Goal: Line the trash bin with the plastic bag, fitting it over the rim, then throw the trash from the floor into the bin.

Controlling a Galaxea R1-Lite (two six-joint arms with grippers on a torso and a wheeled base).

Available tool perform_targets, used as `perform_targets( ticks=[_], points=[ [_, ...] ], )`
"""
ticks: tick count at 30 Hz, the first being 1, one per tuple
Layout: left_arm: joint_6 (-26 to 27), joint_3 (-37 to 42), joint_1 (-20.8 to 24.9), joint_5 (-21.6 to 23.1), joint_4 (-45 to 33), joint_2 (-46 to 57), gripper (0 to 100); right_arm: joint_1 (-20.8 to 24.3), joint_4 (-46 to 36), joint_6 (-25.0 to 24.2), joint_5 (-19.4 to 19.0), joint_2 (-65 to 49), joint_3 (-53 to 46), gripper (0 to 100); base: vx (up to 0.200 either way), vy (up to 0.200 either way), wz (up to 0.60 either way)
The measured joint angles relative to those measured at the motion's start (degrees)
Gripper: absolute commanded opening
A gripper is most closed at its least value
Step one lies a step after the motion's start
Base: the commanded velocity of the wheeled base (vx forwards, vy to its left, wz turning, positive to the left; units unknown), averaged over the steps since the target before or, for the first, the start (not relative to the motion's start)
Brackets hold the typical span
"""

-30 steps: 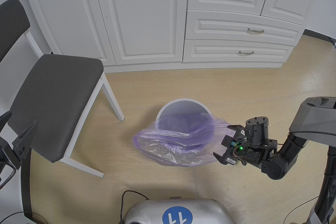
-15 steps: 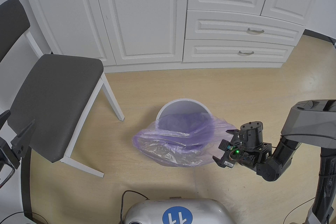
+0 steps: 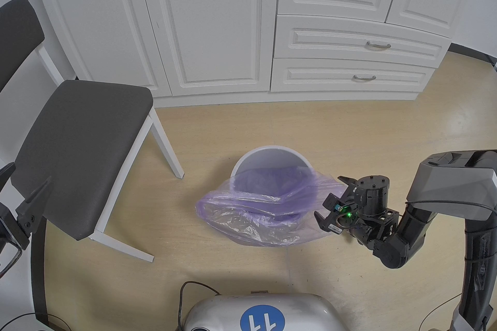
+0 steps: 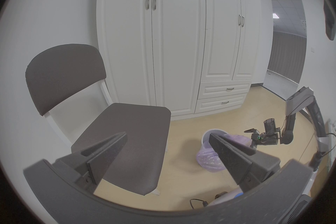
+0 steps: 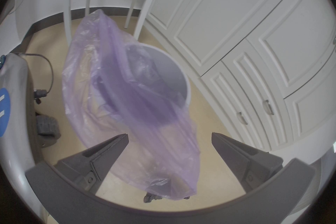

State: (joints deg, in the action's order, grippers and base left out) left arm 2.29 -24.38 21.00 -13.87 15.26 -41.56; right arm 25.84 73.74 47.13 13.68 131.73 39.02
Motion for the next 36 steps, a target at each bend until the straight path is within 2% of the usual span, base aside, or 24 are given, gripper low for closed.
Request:
perform_targets(
  ticks=[16,30,36],
  points=[
    [0.0,-0.1,0.0,0.0,0.0,0.1,100,-0.8,6.2,-0.1,3.0,2.5,3.0,100,0.0,0.0,0.0],
    [0.0,0.0,0.0,0.0,0.0,0.1,100,-0.1,5.5,0.5,1.9,0.5,-2.1,100,0.0,0.0,0.0],
    [0.1,0.1,0.0,0.0,0.0,0.1,100,-0.1,5.2,3.1,1.2,0.5,-3.3,100,0.0,0.0,0.0]
  ],
)
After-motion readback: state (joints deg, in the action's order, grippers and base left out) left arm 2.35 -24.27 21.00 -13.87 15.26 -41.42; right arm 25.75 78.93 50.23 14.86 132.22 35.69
